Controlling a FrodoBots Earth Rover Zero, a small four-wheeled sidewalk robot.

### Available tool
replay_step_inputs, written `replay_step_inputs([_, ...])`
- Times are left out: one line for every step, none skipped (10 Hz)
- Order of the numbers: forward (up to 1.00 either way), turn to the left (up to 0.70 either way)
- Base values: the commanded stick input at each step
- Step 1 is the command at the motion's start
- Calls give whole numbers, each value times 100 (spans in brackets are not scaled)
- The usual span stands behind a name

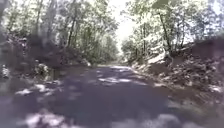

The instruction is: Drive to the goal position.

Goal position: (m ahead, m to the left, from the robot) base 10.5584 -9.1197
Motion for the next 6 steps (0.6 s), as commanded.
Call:
replay_step_inputs([45,0])
replay_step_inputs([45,0])
replay_step_inputs([45,0])
replay_step_inputs([45,0])
replay_step_inputs([45,0])
replay_step_inputs([45,0])
